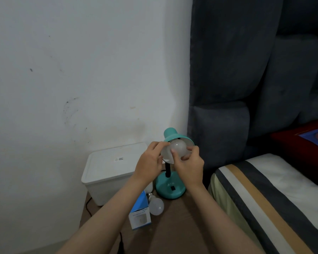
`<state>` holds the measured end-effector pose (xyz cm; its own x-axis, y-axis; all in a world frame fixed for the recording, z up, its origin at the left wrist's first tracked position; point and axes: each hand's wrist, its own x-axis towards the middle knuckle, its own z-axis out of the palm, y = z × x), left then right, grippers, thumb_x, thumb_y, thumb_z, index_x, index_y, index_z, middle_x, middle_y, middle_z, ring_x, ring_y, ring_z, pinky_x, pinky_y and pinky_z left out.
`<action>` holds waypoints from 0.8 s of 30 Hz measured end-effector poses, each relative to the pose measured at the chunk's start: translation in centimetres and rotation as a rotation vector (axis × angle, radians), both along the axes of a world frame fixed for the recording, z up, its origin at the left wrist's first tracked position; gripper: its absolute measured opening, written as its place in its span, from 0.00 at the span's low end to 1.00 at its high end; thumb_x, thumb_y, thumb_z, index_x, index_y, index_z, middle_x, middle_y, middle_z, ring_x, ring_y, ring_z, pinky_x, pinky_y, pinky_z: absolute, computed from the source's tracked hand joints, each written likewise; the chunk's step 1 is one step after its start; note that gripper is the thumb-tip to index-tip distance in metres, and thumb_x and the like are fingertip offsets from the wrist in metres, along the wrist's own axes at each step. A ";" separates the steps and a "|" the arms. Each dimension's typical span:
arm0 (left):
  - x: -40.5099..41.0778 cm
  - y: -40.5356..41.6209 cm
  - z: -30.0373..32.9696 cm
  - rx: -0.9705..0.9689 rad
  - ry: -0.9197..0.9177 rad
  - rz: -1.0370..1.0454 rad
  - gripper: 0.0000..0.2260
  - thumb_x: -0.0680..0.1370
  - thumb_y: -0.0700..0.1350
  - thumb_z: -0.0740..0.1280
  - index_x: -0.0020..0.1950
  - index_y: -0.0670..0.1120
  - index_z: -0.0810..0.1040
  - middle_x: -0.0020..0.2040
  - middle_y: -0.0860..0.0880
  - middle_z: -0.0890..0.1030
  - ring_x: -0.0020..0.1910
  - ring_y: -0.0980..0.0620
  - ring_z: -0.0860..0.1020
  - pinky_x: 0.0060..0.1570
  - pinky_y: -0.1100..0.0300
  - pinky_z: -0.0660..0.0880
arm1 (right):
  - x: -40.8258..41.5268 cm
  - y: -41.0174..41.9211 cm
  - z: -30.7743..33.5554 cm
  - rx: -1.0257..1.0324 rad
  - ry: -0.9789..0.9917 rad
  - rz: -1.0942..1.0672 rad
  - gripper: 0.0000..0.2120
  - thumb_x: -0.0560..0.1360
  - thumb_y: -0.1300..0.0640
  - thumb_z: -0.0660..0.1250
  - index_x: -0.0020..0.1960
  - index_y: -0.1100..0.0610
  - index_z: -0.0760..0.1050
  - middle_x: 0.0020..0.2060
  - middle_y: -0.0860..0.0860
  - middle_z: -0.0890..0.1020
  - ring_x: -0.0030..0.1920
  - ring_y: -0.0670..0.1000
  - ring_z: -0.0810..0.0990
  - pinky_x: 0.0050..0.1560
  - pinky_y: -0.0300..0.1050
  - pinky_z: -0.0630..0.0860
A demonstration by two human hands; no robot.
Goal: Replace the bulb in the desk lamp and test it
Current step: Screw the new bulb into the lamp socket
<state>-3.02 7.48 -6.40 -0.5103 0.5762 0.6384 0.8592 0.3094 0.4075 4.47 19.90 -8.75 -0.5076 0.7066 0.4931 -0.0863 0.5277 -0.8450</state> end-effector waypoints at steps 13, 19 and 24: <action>0.2 0.2 0.0 0.011 0.000 0.012 0.23 0.71 0.30 0.63 0.62 0.49 0.73 0.55 0.48 0.76 0.43 0.56 0.74 0.44 0.69 0.74 | 0.0 -0.2 -0.1 0.059 0.070 0.027 0.22 0.69 0.49 0.74 0.58 0.56 0.73 0.45 0.53 0.77 0.40 0.48 0.78 0.41 0.40 0.79; 0.3 0.2 0.0 0.012 -0.008 0.012 0.23 0.71 0.30 0.64 0.63 0.49 0.72 0.56 0.49 0.76 0.45 0.54 0.76 0.45 0.63 0.76 | -0.2 -0.6 0.0 0.102 0.114 -0.004 0.22 0.71 0.51 0.72 0.61 0.57 0.72 0.53 0.55 0.71 0.47 0.48 0.75 0.44 0.32 0.74; 0.4 0.2 0.0 0.024 -0.006 0.007 0.23 0.72 0.30 0.64 0.63 0.48 0.73 0.56 0.48 0.76 0.46 0.56 0.75 0.45 0.66 0.76 | -0.3 -0.3 -1.0 0.233 0.117 0.098 0.22 0.71 0.62 0.71 0.64 0.54 0.74 0.57 0.56 0.69 0.54 0.52 0.75 0.49 0.46 0.81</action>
<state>-2.60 7.66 -6.37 -0.5180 0.5575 0.6487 0.8546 0.3057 0.4198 4.15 19.57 -9.78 -0.4979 0.5178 0.6957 -0.2365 0.6907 -0.6834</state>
